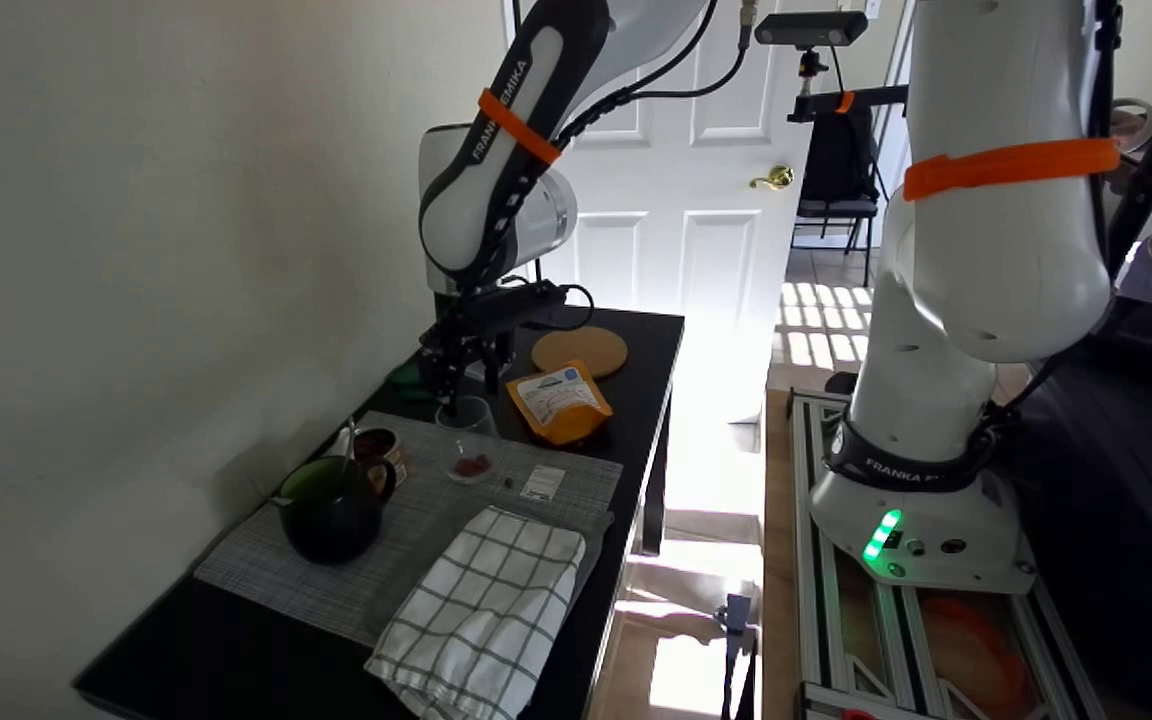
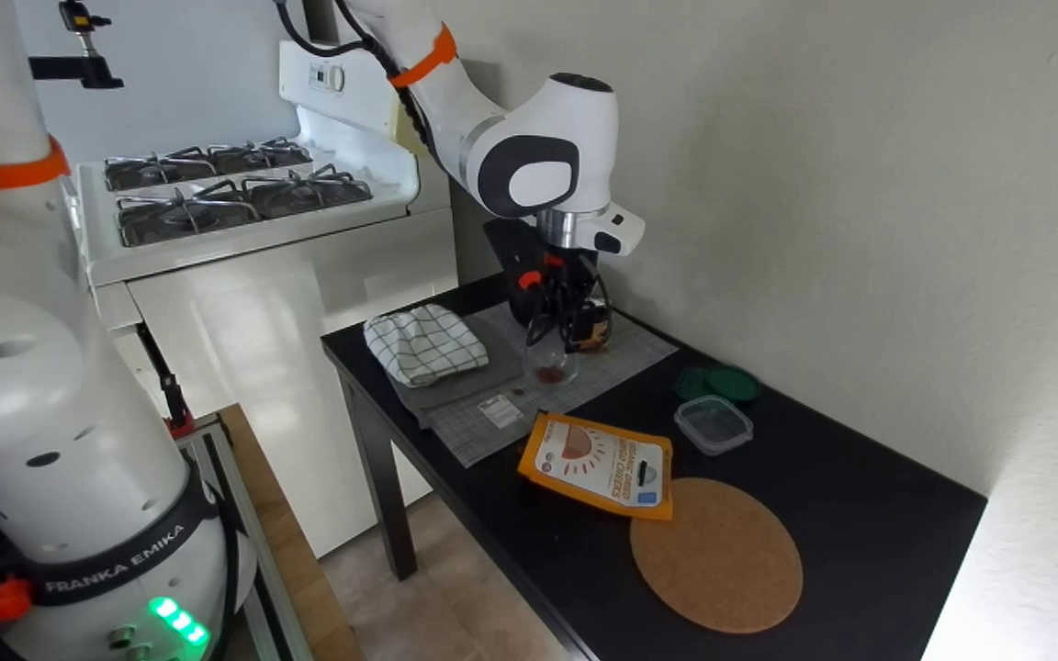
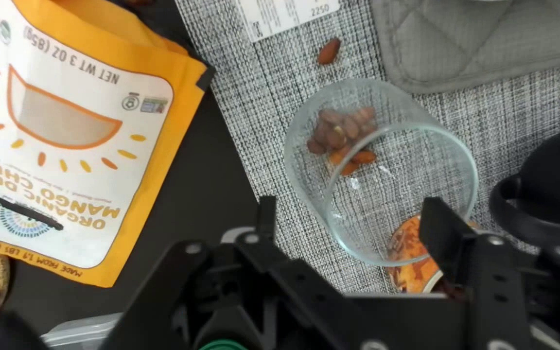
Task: Pick up the glass, then put it in the lunchbox
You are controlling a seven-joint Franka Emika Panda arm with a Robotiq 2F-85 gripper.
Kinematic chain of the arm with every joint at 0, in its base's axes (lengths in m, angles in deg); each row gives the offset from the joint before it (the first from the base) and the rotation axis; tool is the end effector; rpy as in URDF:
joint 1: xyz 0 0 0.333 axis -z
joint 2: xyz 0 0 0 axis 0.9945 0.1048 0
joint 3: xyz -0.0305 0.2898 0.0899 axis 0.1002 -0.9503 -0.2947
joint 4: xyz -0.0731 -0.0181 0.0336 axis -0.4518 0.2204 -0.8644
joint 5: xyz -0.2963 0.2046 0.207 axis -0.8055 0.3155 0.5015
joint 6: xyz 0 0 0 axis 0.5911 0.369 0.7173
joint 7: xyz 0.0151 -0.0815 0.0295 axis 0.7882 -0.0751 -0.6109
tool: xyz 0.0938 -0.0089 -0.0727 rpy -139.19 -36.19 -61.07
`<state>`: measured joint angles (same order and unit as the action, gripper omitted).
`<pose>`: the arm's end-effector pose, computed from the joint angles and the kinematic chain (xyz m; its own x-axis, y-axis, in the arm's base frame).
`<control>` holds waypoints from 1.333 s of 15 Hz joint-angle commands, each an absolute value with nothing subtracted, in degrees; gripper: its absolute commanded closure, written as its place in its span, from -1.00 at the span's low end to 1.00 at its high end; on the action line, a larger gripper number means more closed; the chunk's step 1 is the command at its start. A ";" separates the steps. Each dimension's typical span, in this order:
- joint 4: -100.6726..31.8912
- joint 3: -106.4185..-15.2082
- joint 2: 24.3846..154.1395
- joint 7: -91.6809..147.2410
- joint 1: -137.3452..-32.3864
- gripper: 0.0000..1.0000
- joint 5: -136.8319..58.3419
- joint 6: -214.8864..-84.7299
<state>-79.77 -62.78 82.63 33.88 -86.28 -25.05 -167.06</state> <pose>0.5167 -0.0018 0.2075 0.9373 -0.3456 0.0458 -0.3392 -0.9343 -0.1094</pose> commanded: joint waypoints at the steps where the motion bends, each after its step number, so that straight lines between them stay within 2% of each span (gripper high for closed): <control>1: -78.63 -63.30 85.22 36.73 -86.57 0.04 -27.19 -168.80; 2: -78.36 -63.38 85.71 36.91 -86.73 0.04 -27.50 -168.57; 8: -78.39 -62.47 84.84 39.06 -88.14 0.98 -33.39 -163.48; 15: -80.33 -62.63 77.46 36.73 -84.94 0.98 -30.99 -157.46; 20: -78.62 -56.12 71.02 39.60 -77.77 0.98 -30.78 -155.12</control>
